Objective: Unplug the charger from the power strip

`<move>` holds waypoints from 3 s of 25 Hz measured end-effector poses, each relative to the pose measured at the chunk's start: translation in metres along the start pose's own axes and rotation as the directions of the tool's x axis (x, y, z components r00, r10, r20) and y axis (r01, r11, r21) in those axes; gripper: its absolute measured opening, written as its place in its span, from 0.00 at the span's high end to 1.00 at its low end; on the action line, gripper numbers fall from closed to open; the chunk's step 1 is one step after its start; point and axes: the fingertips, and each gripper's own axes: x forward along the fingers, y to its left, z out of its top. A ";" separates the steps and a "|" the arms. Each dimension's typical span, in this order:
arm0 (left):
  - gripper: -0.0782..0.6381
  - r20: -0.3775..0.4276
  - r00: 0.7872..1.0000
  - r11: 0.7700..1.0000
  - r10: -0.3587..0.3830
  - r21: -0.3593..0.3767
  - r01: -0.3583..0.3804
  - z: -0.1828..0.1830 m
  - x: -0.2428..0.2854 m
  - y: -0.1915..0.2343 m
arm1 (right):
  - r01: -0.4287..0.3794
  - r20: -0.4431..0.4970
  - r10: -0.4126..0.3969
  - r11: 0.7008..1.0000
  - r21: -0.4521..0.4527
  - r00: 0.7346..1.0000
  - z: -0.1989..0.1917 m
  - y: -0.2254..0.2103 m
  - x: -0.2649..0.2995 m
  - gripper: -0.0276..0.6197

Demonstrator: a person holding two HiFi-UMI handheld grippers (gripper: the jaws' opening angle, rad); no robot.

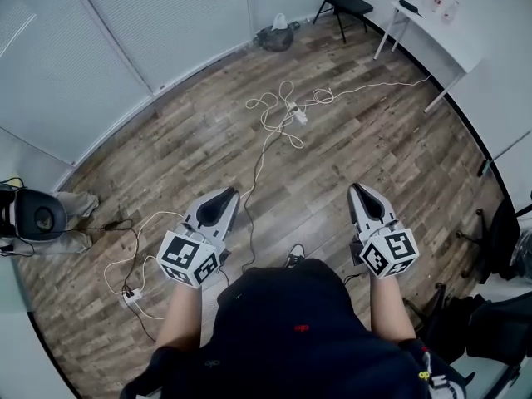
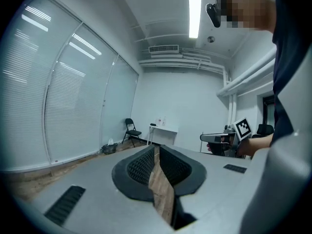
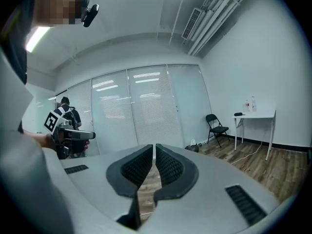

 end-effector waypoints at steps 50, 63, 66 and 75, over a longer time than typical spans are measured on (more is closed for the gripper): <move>0.82 -0.069 0.986 0.988 -0.153 -0.042 0.151 0.094 0.459 0.334 | 0.133 -0.100 -0.133 0.991 -0.002 0.986 0.075 -0.285 0.456 0.90; 0.82 -0.095 0.991 0.996 -0.093 0.001 0.094 0.122 0.652 0.332 | 0.066 -0.124 -0.062 0.997 0.030 0.990 0.078 -0.455 0.535 0.90; 0.82 -0.129 0.988 0.996 -0.089 -0.004 0.089 0.107 0.687 0.341 | 0.070 -0.151 -0.063 0.997 0.037 0.986 0.061 -0.481 0.564 0.90; 0.82 -0.253 0.959 0.991 -0.127 0.013 0.135 0.007 0.780 0.405 | 0.109 -0.258 -0.093 0.993 0.049 0.962 -0.052 -0.530 0.652 0.90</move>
